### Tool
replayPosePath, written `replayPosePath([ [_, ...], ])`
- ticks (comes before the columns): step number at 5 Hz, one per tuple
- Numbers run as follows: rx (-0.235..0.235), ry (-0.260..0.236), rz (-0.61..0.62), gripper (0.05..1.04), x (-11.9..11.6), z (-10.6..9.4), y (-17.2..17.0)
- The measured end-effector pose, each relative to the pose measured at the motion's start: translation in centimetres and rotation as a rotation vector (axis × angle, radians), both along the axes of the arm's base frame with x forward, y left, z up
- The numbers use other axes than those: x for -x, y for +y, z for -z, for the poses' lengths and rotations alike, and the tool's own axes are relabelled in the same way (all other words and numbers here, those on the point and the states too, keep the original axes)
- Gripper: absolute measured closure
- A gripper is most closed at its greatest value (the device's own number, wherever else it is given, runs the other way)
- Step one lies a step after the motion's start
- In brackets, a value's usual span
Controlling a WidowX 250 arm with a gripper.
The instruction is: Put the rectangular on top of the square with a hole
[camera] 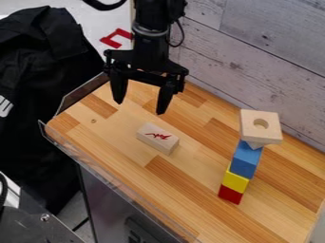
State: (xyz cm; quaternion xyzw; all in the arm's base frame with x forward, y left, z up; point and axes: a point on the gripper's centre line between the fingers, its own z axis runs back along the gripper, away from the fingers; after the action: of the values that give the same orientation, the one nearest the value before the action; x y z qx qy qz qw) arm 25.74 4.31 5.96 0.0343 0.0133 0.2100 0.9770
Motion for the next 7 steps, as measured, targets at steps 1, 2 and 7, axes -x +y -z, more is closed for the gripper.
replayPosePath([
  [1, 0.006, 0.035, -0.002, 0.083, 0.6, 0.9, -0.1],
  [2, 0.003, 0.013, -0.105, 0.083, 0.3, 0.9, -0.1],
  [7, 0.125, -0.074, -0.862, 0.083, 0.1, 3.5, -0.2],
])
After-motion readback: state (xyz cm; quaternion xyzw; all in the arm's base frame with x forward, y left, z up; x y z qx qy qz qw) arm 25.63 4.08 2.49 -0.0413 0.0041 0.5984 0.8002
